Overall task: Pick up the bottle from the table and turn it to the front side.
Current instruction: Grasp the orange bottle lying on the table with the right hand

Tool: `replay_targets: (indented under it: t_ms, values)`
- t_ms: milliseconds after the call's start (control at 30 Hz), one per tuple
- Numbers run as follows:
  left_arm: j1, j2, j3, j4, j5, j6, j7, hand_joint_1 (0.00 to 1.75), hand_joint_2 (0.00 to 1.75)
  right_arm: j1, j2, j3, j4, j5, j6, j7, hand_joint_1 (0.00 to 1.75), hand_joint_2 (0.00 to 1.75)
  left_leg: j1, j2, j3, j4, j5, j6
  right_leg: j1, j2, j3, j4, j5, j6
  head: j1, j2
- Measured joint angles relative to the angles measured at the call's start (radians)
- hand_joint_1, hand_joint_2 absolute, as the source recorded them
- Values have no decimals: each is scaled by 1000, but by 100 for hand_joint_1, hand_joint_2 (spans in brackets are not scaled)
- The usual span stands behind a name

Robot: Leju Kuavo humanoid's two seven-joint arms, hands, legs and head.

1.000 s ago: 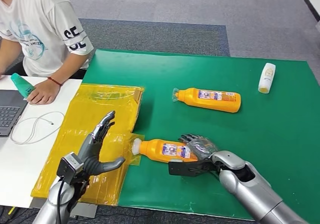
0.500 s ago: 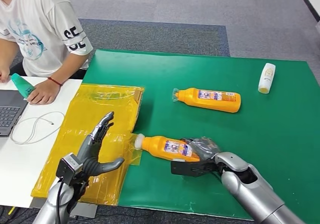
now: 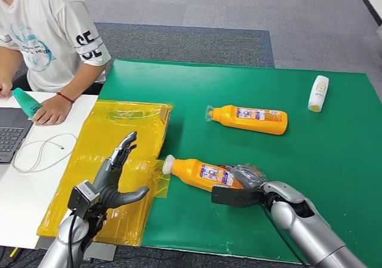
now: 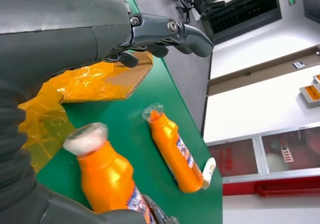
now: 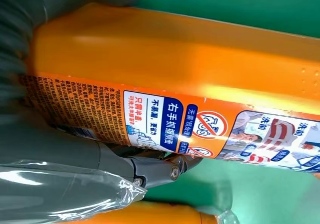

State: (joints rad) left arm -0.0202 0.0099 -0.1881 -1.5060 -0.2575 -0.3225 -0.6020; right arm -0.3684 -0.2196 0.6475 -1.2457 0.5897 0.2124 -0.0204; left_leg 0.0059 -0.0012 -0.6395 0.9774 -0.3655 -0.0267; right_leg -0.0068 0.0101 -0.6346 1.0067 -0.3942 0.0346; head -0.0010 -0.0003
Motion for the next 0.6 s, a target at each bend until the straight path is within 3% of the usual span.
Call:
replay_targets:
  t_ms: [300,600]
  values:
    - [-54,2,-14,53,7,-19,-18,0,175,51,-32,-133,60,-396,130,-262,175,175,0,0,-1,0,0,0,0,0,-1,0,0,0,0,0]
    - [-76,4,-41,78,22,-15,-18,0,175,87,-25,-223,94,-551,188,-343,175,175,0,0,-2,0,0,0,0,0,-2,0,0,0,0,0]
